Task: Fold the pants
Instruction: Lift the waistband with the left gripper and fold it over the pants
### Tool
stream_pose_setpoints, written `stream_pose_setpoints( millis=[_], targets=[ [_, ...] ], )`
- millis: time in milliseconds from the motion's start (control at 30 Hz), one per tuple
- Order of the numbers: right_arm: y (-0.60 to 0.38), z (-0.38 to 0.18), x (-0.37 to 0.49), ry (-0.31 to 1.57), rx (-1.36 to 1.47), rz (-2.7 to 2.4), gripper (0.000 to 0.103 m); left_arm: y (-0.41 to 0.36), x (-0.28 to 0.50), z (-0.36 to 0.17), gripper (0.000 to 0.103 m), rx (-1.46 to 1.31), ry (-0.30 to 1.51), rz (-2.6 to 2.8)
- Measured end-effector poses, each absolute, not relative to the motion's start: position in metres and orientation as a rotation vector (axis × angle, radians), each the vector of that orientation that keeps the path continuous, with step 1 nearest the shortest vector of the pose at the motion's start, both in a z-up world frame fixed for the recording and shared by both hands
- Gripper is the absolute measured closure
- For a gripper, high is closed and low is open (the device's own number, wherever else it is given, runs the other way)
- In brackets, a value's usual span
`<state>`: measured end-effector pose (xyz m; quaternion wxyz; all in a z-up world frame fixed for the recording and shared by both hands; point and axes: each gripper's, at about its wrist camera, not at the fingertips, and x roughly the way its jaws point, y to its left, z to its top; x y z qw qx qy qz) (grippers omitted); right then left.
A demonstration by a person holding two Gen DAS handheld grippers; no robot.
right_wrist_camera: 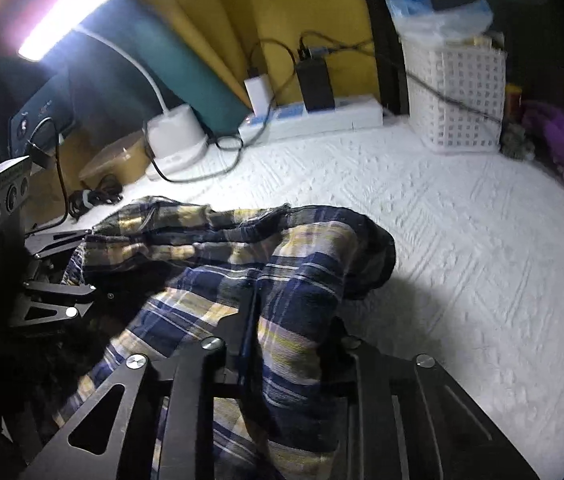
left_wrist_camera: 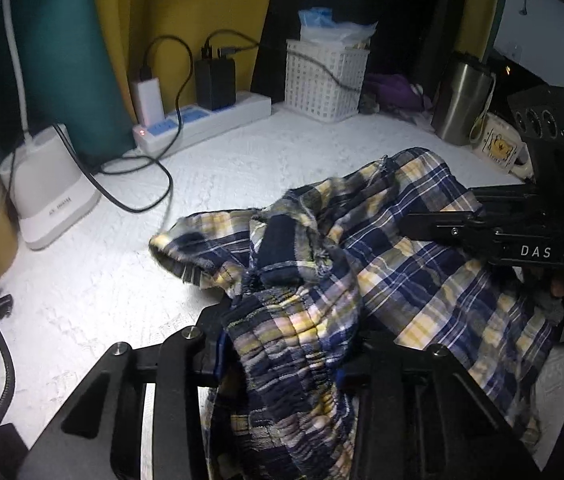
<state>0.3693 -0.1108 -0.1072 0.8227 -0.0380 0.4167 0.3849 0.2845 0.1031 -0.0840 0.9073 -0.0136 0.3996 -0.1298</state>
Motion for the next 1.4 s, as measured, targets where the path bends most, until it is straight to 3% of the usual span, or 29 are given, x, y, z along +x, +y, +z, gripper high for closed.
stream_pose_setpoints(
  millis=[1400],
  targets=[
    [-0.138,0.068,0.183,0.35,-0.112,0.861,0.085,0.112,0.097,0.08,0.068,0.012,0.334,-0.19]
  ],
)
